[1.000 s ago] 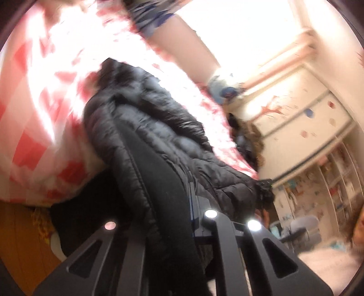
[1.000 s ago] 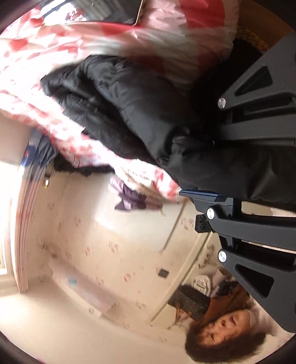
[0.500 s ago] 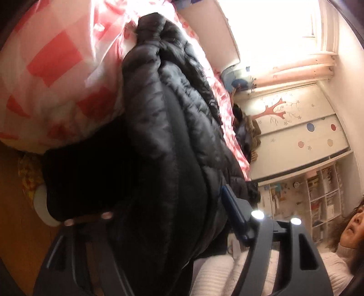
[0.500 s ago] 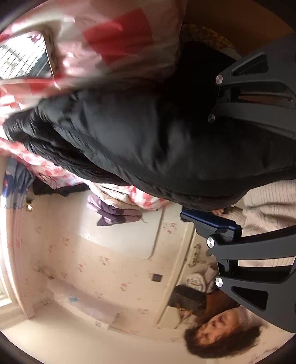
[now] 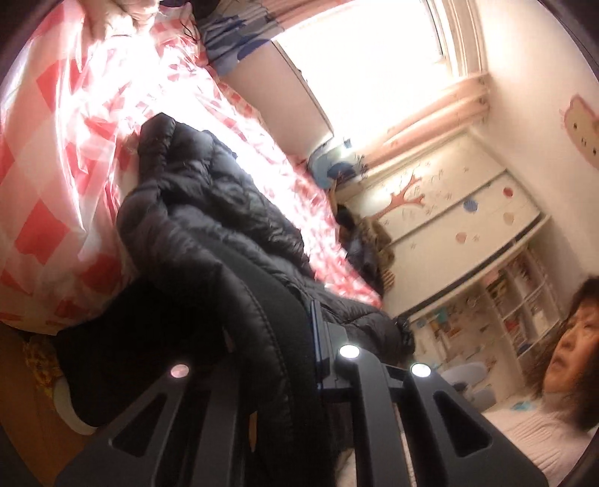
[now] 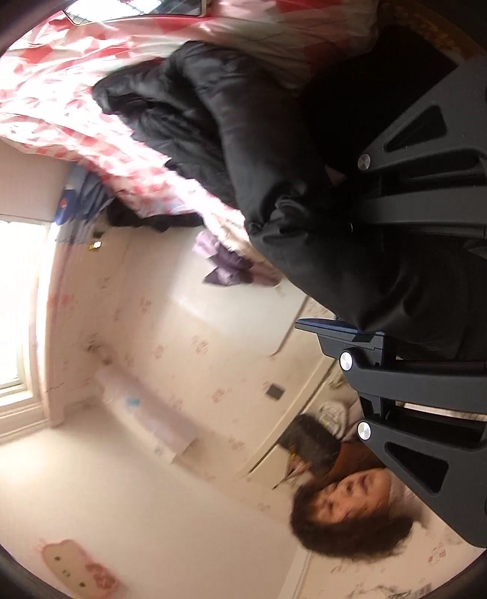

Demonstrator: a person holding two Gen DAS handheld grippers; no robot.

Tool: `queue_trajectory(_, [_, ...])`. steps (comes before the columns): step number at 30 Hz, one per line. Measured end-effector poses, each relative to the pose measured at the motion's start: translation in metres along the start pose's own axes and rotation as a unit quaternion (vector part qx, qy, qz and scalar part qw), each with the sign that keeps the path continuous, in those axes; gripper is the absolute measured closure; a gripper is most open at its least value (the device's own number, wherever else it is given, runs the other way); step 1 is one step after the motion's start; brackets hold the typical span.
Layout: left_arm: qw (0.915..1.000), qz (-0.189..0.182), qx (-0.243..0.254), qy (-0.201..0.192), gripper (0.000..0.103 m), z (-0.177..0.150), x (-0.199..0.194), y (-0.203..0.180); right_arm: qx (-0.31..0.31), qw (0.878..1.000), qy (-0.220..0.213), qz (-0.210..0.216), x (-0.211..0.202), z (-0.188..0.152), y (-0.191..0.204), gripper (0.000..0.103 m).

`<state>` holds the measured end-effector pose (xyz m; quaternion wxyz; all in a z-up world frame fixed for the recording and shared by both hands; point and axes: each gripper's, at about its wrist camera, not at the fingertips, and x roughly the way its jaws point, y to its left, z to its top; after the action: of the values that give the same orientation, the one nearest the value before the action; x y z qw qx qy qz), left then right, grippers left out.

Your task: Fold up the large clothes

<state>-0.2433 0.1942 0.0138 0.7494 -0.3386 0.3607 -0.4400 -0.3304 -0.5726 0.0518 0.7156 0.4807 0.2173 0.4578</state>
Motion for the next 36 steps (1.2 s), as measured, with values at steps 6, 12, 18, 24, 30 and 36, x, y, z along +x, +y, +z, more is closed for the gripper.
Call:
queue_trajectory(6, [0.9985, -0.026, -0.008, -0.048, 0.092, 0.046, 0.004, 0.001, -0.009, 0.999, -0.026, 0.022, 0.01, 0.043, -0.008, 0.08])
queue_trajectory(12, [0.9958, -0.033, -0.006, -0.085, 0.092, 0.114, 0.027, -0.008, -0.021, 0.998, -0.048, 0.022, 0.037, 0.109, -0.007, 0.08])
queue_trajectory(18, [0.9928, -0.014, -0.042, -0.111, 0.092, 0.195, 0.078, 0.016, 0.0, 0.997, -0.079, -0.012, 0.071, 0.186, -0.044, 0.08])
queue_trajectory(24, [0.9855, 0.055, -0.112, -0.116, 0.092, 0.252, 0.15, 0.093, 0.066, 0.988, -0.105, -0.097, 0.101, 0.243, -0.128, 0.08])
queue_trajectory(30, [0.9656, 0.144, -0.199, -0.085, 0.085, 0.256, 0.208, 0.184, 0.154, 0.967, -0.09, -0.181, 0.115, 0.251, -0.226, 0.076])
queue_trajectory(36, [0.9632, 0.129, -0.223, -0.078, 0.044, 0.261, 0.198, 0.175, 0.174, 0.968, -0.115, -0.138, 0.098, 0.251, -0.226, 0.006])
